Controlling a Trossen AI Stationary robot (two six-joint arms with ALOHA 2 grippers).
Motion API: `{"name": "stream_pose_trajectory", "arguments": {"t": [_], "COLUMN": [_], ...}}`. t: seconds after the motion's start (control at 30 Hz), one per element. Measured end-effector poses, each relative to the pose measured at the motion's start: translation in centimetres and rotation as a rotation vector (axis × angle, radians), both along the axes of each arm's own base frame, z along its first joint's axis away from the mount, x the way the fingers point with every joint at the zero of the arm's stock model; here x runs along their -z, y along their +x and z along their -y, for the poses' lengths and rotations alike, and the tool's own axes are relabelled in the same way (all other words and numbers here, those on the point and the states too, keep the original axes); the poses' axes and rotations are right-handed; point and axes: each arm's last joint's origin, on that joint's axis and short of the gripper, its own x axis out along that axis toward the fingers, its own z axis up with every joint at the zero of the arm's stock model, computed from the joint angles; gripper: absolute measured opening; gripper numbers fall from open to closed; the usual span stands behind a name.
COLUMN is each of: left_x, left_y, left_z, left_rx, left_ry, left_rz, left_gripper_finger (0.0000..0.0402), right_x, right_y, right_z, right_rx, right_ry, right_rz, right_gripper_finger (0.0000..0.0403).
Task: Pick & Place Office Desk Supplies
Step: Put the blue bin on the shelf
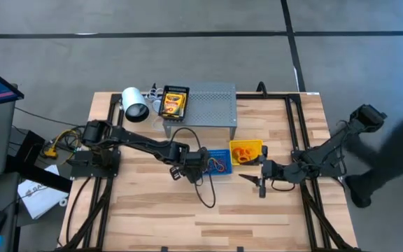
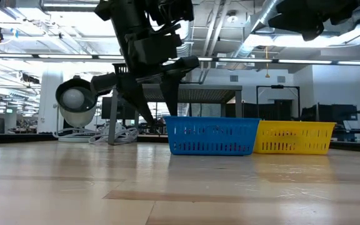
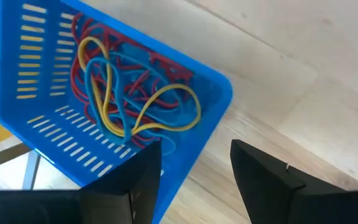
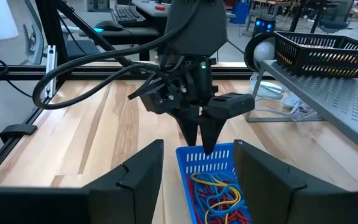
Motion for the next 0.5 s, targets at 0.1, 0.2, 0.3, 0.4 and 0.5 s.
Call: {"name": "stream_pose_trajectory", "arguments": {"t": [0.1, 0.2, 0.3, 0.4, 0.5], "left_x": [0.0, 0.0, 0.0, 0.0, 0.0], "left_y": [0.2, 0.2, 0.2, 0.2, 0.2], "left_z": [-0.5, -0.9, -1.2, -1.1, -1.0], "left_rx": [-0.012, -0.026, -0.034, -0.031, -0.024], "left_ry": [-0.002, -0.003, -0.004, -0.014, -0.030], "left_rz": [0.013, 0.017, 0.017, 0.017, 0.015], "left_gripper_finger": [0.0182, 0.0172, 0.0155, 0.0131, 0.0105], "right_x": [-0.1, -0.1, -0.1, -0.1, -0.1], "right_y": [0.0, 0.0, 0.0, 0.0, 0.0], "right_z": [0.0, 0.0, 0.0, 0.0, 0.0], "right_rx": [0.000, 0.001, 0.001, 0.001, 0.001], "right_ry": [0.003, 0.009, 0.011, 0.011, 0.011], "right_rz": [0.005, 0.007, 0.007, 0.007, 0.007], "right_gripper_finger": [0.0188, 0.0188, 0.0188, 0.0188, 0.0188]}}
